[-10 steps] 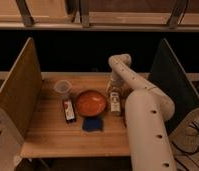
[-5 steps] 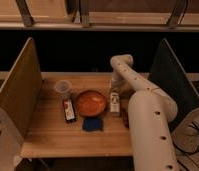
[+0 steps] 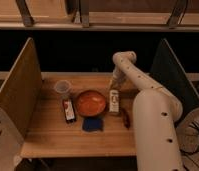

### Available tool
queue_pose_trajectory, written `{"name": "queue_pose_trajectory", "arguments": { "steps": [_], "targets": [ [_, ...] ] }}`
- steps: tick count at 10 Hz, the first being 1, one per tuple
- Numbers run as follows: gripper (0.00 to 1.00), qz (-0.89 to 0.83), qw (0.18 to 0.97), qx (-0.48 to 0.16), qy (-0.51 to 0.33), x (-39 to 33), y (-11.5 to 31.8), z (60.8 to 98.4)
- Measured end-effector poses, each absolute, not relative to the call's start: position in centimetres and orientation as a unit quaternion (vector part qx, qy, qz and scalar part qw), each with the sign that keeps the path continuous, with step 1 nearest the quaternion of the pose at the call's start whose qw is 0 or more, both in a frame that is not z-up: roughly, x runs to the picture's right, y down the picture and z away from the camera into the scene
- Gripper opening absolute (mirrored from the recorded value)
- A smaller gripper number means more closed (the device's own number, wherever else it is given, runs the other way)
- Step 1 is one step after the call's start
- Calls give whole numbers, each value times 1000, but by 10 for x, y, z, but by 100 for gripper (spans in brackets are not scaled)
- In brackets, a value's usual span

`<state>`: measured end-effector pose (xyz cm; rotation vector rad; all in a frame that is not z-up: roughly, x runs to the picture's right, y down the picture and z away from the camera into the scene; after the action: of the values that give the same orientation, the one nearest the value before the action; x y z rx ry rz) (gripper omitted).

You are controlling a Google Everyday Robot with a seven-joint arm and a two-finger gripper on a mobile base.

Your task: Stand the bottle upright

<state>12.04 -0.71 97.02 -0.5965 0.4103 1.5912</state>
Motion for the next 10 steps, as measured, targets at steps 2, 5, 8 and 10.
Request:
{"name": "queue_pose_trajectory", "arguments": {
  "steps": [2, 5, 8, 10],
  "targets": [
    [0, 696, 650, -259, 163, 120, -15, 963],
    [0, 692, 662, -253, 138, 118, -31, 950],
    [0, 685, 679, -237, 113, 118, -56, 936],
    [0, 672, 701, -219, 90, 111, -79, 923]
  ]
}}
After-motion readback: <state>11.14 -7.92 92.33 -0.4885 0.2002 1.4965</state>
